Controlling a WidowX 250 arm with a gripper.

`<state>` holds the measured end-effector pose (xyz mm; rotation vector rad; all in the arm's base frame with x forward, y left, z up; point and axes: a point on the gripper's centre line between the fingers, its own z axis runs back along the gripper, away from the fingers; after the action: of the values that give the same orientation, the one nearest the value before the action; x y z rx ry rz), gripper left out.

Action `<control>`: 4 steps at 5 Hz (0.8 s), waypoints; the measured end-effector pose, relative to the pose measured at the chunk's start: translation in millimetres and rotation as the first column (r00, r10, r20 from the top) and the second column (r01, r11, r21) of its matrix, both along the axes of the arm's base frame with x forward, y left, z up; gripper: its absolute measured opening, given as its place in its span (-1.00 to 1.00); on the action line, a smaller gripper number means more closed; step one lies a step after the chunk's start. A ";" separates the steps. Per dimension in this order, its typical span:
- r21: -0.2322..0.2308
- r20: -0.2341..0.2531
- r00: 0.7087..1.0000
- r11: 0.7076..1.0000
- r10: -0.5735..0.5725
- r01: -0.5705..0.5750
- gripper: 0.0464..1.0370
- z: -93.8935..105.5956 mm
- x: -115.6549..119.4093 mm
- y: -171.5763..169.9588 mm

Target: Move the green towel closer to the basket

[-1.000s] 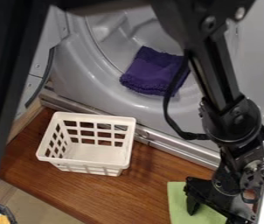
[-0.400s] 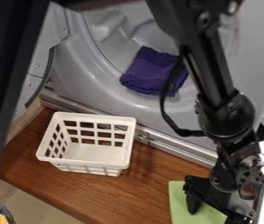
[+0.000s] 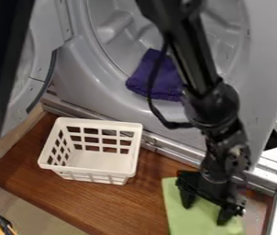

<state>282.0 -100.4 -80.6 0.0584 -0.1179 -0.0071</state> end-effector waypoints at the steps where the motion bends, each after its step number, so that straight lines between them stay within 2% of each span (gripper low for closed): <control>1: 0.033 0.005 1.000 0.999 0.020 -0.021 0.92 0.8 9.6 18.6; 2: 0.061 0.010 0.997 0.996 0.072 -0.072 0.92 2.0 15.4 41.7; 3: 0.092 0.012 0.989 0.985 0.144 -0.145 0.92 4.2 8.9 67.4; 4: 0.091 0.004 0.978 0.974 0.207 -0.207 0.92 3.4 -2.4 82.9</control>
<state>279.6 -17.5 -77.2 0.1614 -0.1058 0.1959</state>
